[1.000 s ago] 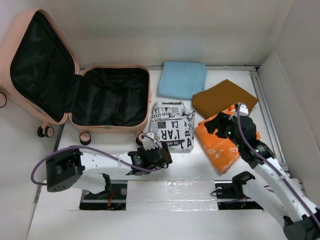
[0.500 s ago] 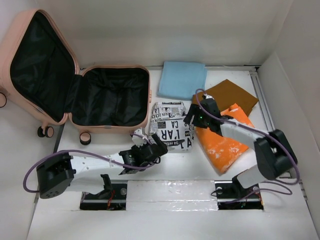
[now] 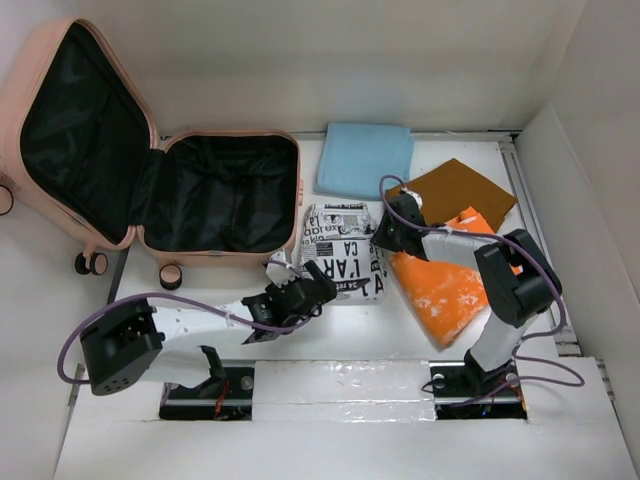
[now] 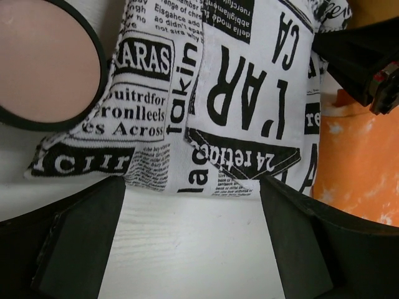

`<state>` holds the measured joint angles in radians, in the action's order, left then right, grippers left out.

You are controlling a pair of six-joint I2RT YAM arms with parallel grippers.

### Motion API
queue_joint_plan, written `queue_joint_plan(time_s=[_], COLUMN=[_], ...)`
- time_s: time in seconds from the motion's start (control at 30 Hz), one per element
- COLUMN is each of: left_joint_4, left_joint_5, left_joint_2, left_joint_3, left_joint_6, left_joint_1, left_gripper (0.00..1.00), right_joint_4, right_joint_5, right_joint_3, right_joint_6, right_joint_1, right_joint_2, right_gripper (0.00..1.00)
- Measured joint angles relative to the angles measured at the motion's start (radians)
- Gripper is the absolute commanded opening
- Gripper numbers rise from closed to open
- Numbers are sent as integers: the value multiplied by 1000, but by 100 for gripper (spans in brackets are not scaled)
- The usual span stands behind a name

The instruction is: Pack the luggage

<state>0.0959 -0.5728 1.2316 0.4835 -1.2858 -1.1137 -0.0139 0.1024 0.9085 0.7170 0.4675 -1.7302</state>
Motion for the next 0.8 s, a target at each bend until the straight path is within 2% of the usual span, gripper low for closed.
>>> queue_joint_plan(time_s=[0.03, 0.07, 0.23, 0.4, 0.57, 0.8], left_joint_4=[12, 23, 47, 98, 157, 187], left_joint_5=[5, 12, 31, 49, 72, 105], left_joint_2=[5, 12, 50, 120, 255, 402], left_joint_3=[0, 0, 0, 10, 116, 262], left_joint_6=[4, 8, 31, 62, 104, 175], left_joint_1=[9, 18, 29, 43, 80, 177], left_gripper=[85, 85, 85, 85, 85, 85], right_joint_4=[-3, -10, -39, -9, -17, -61], right_joint_5=[-2, -3, -3, 40, 67, 66], right_joint_3=[10, 19, -18, -144, -238, -370], right_joint_6=[0, 6, 35, 51, 76, 137], right_joint_1=[4, 5, -5, -35, -76, -91], right_joint_2=[-13, -25, 14, 253, 444, 442], right_gripper=[2, 0, 0, 0, 0, 0])
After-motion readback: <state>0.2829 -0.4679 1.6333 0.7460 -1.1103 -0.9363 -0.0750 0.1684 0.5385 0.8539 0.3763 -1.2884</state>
